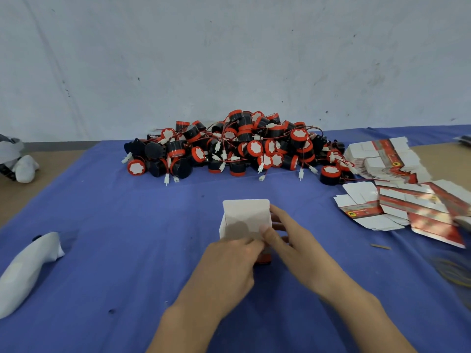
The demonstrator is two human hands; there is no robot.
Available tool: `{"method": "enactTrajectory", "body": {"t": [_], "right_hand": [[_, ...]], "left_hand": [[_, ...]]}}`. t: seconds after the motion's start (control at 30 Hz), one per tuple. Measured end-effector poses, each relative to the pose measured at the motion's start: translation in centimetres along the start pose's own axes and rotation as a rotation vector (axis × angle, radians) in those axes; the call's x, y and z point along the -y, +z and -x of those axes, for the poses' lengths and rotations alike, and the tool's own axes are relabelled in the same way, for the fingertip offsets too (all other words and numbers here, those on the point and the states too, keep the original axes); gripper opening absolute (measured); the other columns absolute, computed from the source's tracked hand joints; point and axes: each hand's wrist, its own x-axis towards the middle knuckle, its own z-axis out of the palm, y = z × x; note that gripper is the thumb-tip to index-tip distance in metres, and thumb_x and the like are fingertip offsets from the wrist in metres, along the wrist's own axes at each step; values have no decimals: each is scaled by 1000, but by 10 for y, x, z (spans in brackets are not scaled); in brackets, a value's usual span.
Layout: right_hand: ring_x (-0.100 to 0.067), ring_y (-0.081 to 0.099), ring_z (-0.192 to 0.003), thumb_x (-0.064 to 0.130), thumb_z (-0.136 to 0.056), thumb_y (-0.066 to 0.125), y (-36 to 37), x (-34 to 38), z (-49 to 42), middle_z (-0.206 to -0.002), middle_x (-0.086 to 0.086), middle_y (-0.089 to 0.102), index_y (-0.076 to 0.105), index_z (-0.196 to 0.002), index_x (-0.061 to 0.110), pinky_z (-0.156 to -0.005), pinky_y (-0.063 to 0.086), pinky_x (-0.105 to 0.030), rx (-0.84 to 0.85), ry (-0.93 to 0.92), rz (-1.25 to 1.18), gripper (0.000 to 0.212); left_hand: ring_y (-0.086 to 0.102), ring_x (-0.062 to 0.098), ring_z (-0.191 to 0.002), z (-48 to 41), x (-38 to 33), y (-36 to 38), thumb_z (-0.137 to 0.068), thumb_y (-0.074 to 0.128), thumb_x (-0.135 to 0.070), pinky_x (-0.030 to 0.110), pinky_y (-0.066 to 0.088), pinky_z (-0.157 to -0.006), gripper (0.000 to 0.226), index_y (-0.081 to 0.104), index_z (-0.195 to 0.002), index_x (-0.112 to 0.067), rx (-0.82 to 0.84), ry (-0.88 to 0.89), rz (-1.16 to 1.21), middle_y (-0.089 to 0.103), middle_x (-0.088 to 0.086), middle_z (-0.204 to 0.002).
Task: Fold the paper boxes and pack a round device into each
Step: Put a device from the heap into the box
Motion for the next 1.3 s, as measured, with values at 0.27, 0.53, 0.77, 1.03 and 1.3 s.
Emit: {"method": "enactTrajectory", "body": {"t": [0.27,0.53,0.77,1.03,1.3], "right_hand": [[9,53,-119,57,-90,50,-27,-9,-2,-124,31,60,48,-133,52,-96,51,-21,-77,71,-61,43],[12,53,-118,79,-68,44,-59,-15,-12,-126,33,54,41,-132,55,-100,46,-19,-254,175,-260,68],[-11,66,-102,39,-103,49,-89,-40,-32,-110,10,69,56,-126,32,-81,54,-31,-503,314,-563,25],[-20,71,-98,33,-102,55,-111,-75,-44,-102,3,76,68,-114,28,-71,52,-34,-591,466,-804,18],[-16,73,-88,29,-101,53,-131,-95,-41,-90,9,78,70,-104,31,-69,54,-30,-617,409,-810,17]], "left_hand": [[60,4,-101,-8,-23,-6,-100,40,-28,26,53,-72,30,62,-121,-29,-332,-24,192,61,-19,-115],[59,-3,-102,-56,-31,-31,-100,43,-32,9,46,-71,22,60,-110,-41,-569,-260,542,65,-27,-108],[57,-3,-63,-211,-22,-13,-101,49,-27,8,42,-45,32,48,-133,-24,-117,-351,583,58,-11,-94],[58,30,-113,-342,-4,46,-100,53,-39,47,54,-97,52,45,-138,-4,121,-773,697,54,14,-126],[59,17,-75,-373,-14,77,-102,50,-41,28,52,-63,34,54,-113,-10,178,-1033,894,63,9,-98]]}}
